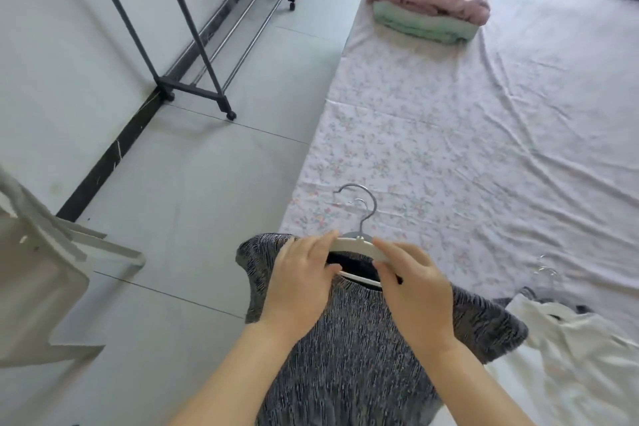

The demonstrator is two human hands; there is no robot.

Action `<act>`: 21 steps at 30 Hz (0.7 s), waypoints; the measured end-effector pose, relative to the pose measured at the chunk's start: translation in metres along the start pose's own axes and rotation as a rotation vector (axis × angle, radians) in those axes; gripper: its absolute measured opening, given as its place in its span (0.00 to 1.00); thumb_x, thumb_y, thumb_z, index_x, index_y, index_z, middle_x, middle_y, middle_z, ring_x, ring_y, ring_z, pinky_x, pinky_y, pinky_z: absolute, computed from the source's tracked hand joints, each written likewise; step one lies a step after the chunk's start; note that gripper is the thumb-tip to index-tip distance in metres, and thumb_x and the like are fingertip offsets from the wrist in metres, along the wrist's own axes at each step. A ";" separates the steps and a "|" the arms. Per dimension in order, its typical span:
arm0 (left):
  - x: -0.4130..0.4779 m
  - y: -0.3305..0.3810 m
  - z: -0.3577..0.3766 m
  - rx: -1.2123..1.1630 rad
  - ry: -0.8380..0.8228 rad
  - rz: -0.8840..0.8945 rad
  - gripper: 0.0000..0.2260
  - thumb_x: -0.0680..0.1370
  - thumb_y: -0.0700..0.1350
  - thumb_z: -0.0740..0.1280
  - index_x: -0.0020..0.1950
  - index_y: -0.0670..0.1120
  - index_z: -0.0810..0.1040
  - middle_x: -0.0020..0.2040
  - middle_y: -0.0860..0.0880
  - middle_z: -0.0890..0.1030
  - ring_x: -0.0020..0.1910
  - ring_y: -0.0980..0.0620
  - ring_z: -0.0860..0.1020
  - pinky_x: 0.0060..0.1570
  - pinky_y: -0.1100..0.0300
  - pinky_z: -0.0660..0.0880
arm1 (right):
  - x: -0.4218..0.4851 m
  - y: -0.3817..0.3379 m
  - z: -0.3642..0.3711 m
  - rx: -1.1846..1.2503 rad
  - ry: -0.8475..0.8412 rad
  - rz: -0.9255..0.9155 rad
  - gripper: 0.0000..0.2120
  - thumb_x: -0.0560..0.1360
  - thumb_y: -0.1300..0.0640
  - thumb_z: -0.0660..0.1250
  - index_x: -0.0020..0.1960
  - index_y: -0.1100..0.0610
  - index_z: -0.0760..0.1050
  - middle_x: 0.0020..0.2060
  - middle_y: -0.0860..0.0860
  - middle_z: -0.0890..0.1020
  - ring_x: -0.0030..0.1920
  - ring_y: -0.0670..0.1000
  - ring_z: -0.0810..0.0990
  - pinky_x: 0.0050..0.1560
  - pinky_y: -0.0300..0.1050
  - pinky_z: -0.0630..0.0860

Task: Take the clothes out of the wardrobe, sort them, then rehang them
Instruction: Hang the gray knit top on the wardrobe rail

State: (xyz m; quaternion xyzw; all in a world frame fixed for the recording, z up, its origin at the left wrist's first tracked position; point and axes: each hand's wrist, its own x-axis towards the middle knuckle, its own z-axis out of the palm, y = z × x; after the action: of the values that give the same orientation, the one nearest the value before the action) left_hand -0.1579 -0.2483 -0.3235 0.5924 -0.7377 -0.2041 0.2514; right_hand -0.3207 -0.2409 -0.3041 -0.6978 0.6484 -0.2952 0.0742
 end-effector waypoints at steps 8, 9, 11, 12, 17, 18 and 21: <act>-0.031 0.041 -0.111 -0.124 0.315 0.008 0.12 0.75 0.50 0.58 0.57 0.56 0.73 0.40 0.53 0.80 0.37 0.50 0.78 0.41 0.48 0.77 | 0.008 -0.088 -0.088 0.149 -0.063 -0.149 0.21 0.67 0.60 0.74 0.56 0.43 0.76 0.41 0.42 0.80 0.33 0.41 0.76 0.31 0.35 0.74; -0.038 0.047 -0.126 -0.106 0.357 0.001 0.12 0.74 0.49 0.58 0.57 0.56 0.73 0.39 0.54 0.80 0.36 0.51 0.78 0.40 0.50 0.76 | 0.010 -0.099 -0.097 0.154 -0.074 -0.196 0.19 0.69 0.56 0.71 0.57 0.42 0.74 0.41 0.41 0.80 0.34 0.42 0.76 0.32 0.32 0.72; -0.055 0.055 -0.155 -0.053 0.445 -0.008 0.13 0.73 0.49 0.59 0.57 0.57 0.73 0.37 0.55 0.79 0.34 0.53 0.78 0.38 0.53 0.76 | 0.015 -0.120 -0.113 0.143 -0.117 -0.284 0.16 0.72 0.50 0.62 0.59 0.41 0.71 0.41 0.39 0.79 0.37 0.43 0.75 0.33 0.29 0.69; -0.064 0.058 -0.169 -0.029 0.490 -0.026 0.13 0.73 0.49 0.59 0.56 0.57 0.73 0.37 0.55 0.79 0.34 0.53 0.77 0.38 0.54 0.75 | 0.017 -0.132 -0.119 0.137 -0.133 -0.340 0.16 0.72 0.49 0.59 0.59 0.41 0.70 0.41 0.40 0.79 0.36 0.43 0.76 0.32 0.29 0.69; -0.131 0.068 -0.230 0.107 0.725 -0.153 0.13 0.73 0.48 0.60 0.56 0.57 0.74 0.39 0.58 0.78 0.38 0.60 0.73 0.41 0.59 0.70 | 0.014 -0.201 -0.134 0.234 -0.220 -0.675 0.19 0.71 0.56 0.64 0.61 0.44 0.70 0.40 0.45 0.80 0.32 0.47 0.79 0.27 0.40 0.76; -0.149 0.070 -0.240 0.134 0.773 -0.191 0.13 0.73 0.48 0.60 0.56 0.57 0.74 0.39 0.61 0.77 0.39 0.61 0.73 0.41 0.60 0.70 | 0.011 -0.216 -0.135 0.253 -0.246 -0.728 0.20 0.70 0.56 0.65 0.61 0.44 0.70 0.40 0.45 0.80 0.32 0.47 0.79 0.27 0.41 0.76; -0.207 0.078 -0.270 0.203 0.909 -0.330 0.13 0.73 0.46 0.63 0.57 0.56 0.75 0.38 0.67 0.74 0.39 0.66 0.73 0.40 0.58 0.73 | -0.010 -0.265 -0.140 0.288 -0.339 -0.920 0.21 0.72 0.58 0.66 0.63 0.44 0.70 0.41 0.45 0.80 0.35 0.48 0.79 0.28 0.42 0.77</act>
State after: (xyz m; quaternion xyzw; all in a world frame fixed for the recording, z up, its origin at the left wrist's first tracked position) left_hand -0.0170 -0.0299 -0.0898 0.7520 -0.4659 0.1108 0.4529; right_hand -0.1633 -0.1536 -0.0642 -0.9318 0.2057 -0.2664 0.1359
